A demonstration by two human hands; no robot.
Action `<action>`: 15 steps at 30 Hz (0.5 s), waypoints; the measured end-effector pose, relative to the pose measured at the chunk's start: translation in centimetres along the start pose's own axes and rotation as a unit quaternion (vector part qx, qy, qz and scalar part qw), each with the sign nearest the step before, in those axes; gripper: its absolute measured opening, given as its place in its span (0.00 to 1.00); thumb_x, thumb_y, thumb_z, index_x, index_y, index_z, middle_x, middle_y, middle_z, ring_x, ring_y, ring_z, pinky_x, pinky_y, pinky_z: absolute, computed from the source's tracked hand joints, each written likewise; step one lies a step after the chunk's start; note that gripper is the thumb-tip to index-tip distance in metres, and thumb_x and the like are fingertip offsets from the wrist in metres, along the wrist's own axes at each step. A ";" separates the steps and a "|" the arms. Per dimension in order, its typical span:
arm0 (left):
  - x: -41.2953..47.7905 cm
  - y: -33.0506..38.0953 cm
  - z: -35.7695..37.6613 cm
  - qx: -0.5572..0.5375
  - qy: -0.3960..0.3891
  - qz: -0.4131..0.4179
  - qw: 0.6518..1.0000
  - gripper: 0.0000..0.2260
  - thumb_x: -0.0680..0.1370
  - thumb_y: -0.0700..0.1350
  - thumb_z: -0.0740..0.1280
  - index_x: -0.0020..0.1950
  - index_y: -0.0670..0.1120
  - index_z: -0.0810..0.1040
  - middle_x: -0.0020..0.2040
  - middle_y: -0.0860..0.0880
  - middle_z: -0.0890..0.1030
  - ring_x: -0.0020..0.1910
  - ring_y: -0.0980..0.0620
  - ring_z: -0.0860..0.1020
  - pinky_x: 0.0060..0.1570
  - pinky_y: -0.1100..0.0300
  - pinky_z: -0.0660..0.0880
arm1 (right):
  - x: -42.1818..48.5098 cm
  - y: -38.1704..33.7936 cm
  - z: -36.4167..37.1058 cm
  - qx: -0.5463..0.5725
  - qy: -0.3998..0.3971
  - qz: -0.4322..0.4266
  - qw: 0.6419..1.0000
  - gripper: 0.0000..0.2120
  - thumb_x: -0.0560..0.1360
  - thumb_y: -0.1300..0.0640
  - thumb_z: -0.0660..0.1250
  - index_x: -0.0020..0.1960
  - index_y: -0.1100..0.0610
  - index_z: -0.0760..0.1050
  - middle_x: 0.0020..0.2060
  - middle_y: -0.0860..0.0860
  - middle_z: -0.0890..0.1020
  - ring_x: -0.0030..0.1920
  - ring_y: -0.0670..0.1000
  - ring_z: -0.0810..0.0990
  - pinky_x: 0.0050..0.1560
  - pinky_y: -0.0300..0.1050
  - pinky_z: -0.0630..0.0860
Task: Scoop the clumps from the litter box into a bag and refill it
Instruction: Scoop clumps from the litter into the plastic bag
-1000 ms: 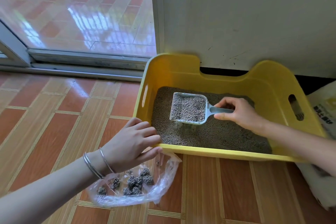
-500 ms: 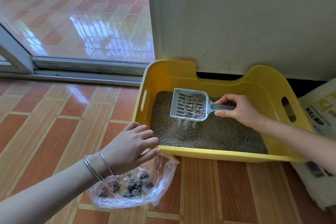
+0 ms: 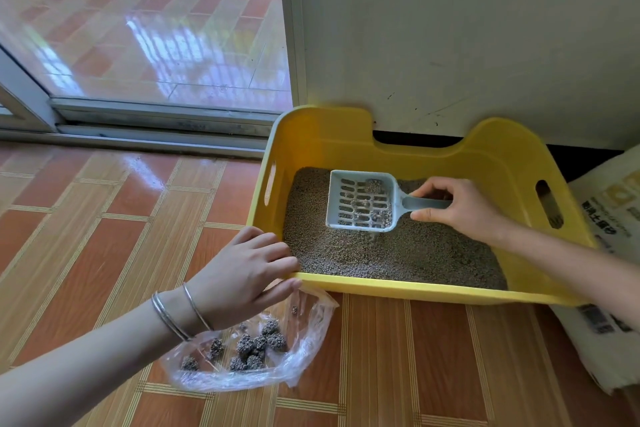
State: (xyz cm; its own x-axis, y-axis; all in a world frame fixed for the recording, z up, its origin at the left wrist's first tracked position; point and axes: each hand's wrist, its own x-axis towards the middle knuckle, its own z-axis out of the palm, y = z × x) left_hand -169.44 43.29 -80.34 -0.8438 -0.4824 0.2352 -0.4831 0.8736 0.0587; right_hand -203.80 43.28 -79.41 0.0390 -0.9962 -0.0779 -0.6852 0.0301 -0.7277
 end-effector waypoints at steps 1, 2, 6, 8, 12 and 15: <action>0.0 0.0 0.0 0.001 0.000 0.001 1.000 0.13 0.81 0.55 0.52 0.41 0.51 0.69 0.37 0.55 0.70 0.37 0.54 0.67 0.46 0.60 0.61 | 0.0 0.0 0.2 0.014 -0.005 0.009 1.000 0.09 0.66 0.57 0.76 0.42 0.48 0.78 0.40 0.44 0.81 0.41 0.45 0.77 0.40 0.39 0.69; 0.0 0.0 0.0 0.002 0.001 0.001 1.000 0.13 0.81 0.55 0.53 0.41 0.51 0.69 0.37 0.55 0.70 0.36 0.54 0.67 0.46 0.60 0.61 | 0.0 0.0 0.4 0.021 -0.011 0.017 1.000 0.09 0.66 0.57 0.76 0.42 0.49 0.78 0.40 0.45 0.82 0.41 0.46 0.77 0.41 0.40 0.69; -0.1 0.0 0.1 0.005 0.002 0.000 1.000 0.13 0.81 0.54 0.52 0.41 0.51 0.69 0.36 0.55 0.70 0.36 0.53 0.67 0.46 0.60 0.61 | -0.1 0.0 0.8 0.012 -0.049 0.024 0.998 0.08 0.66 0.56 0.75 0.41 0.47 0.78 0.39 0.44 0.81 0.41 0.44 0.77 0.43 0.40 0.68; -0.1 0.0 0.1 0.005 0.001 -0.001 1.000 0.14 0.81 0.55 0.52 0.41 0.51 0.70 0.36 0.54 0.71 0.36 0.53 0.68 0.46 0.60 0.61 | -0.1 -0.1 0.8 0.025 -0.057 0.034 0.997 0.07 0.66 0.56 0.75 0.42 0.49 0.79 0.39 0.46 0.81 0.41 0.44 0.76 0.43 0.41 0.69; -0.1 0.0 0.2 0.005 -0.002 -0.002 1.000 0.15 0.81 0.55 0.52 0.40 0.50 0.70 0.36 0.54 0.71 0.36 0.53 0.68 0.46 0.59 0.62 | -0.5 -0.1 1.0 0.044 -0.072 0.049 0.995 0.06 0.66 0.56 0.75 0.42 0.51 0.80 0.39 0.48 0.81 0.40 0.46 0.76 0.43 0.41 0.70; -0.1 -0.1 0.2 0.005 -0.002 -0.004 1.000 0.16 0.81 0.55 0.52 0.40 0.50 0.71 0.36 0.54 0.71 0.36 0.53 0.68 0.46 0.59 0.62 | -0.9 -0.1 0.9 0.048 -0.089 0.046 0.994 0.07 0.66 0.56 0.75 0.43 0.52 0.80 0.39 0.49 0.82 0.40 0.45 0.77 0.42 0.39 0.71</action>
State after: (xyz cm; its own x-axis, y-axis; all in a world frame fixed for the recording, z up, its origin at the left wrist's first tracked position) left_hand -169.36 43.28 -80.56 -0.8408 -0.4892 0.2316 -0.4920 0.8692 0.0498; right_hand -203.09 44.29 -79.91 0.1138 -0.9587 -0.2605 -0.6203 0.1362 -0.7724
